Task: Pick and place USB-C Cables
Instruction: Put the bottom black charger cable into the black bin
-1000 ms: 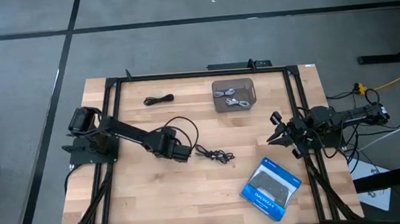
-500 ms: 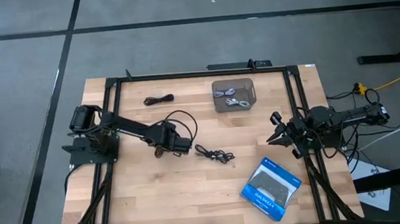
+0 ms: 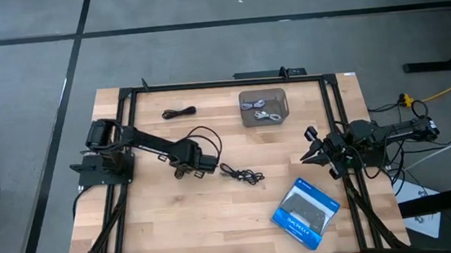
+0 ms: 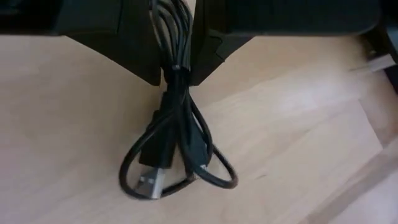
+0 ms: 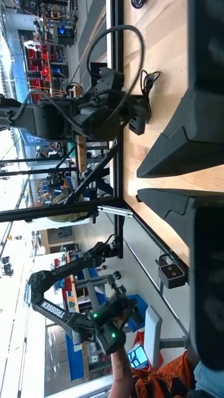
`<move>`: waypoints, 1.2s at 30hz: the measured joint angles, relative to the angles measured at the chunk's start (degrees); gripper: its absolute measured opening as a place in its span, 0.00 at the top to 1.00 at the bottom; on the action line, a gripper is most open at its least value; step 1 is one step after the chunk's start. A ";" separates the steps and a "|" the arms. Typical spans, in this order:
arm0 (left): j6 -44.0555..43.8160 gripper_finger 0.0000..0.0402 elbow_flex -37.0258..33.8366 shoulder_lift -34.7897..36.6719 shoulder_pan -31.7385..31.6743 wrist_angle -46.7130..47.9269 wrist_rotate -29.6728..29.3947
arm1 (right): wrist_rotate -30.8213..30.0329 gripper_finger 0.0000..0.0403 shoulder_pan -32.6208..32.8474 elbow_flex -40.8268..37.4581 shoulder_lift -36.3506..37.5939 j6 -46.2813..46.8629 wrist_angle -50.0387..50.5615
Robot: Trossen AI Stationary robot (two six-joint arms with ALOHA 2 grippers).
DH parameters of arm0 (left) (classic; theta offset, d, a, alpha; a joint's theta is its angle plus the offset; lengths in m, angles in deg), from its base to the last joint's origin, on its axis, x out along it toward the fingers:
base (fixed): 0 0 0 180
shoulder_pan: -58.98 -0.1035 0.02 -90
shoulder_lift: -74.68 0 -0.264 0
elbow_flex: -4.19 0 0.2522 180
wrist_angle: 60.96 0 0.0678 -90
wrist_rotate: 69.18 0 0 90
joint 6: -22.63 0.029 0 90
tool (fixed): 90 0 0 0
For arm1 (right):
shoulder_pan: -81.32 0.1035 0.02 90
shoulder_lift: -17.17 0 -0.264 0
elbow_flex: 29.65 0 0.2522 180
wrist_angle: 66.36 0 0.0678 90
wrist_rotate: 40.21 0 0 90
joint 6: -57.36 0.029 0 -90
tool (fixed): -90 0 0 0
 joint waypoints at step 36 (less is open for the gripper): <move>39.61 0.98 19.47 3.86 -1.46 -16.13 -26.05 | -0.15 0.89 0.00 0.00 0.00 -0.21 -0.35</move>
